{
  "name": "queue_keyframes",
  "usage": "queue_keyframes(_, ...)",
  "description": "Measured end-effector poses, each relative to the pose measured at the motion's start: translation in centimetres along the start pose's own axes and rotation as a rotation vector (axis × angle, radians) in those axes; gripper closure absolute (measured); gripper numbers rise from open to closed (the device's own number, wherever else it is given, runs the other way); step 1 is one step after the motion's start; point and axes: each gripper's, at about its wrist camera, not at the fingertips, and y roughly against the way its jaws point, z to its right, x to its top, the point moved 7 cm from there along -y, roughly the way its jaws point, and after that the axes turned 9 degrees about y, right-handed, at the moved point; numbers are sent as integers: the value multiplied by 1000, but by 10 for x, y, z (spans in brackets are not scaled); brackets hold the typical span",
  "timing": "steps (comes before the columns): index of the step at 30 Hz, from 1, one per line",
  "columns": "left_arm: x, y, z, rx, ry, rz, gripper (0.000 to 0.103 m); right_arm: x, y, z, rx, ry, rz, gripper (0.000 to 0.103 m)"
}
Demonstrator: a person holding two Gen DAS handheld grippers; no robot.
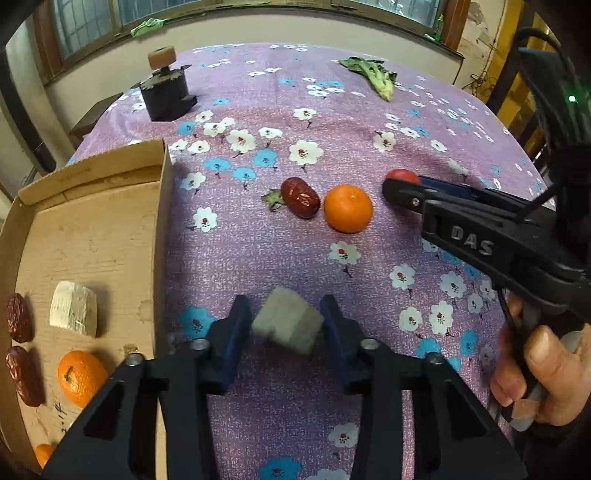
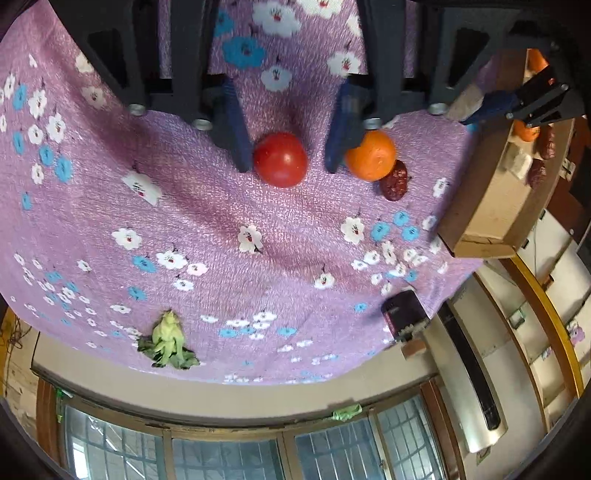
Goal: Organize fruits
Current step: 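Carry the cylinder over the tray while the right tool carries the tomato there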
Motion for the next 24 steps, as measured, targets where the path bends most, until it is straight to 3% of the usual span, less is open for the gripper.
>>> queue_keyframes(5, -3, 12, 3, -74, 4, 23, 71, -6, 9, -3, -6, 5, 12, 72)
queue_keyframes(11, -14, 37, 2, -121, 11, 55, 71, -24, 51, -17, 33, -18, 62, 72)
queue_keyframes(24, -31, 83, -18, -92, 31, 137, 71, -49, 119, -64, 134, -44, 130, 72)
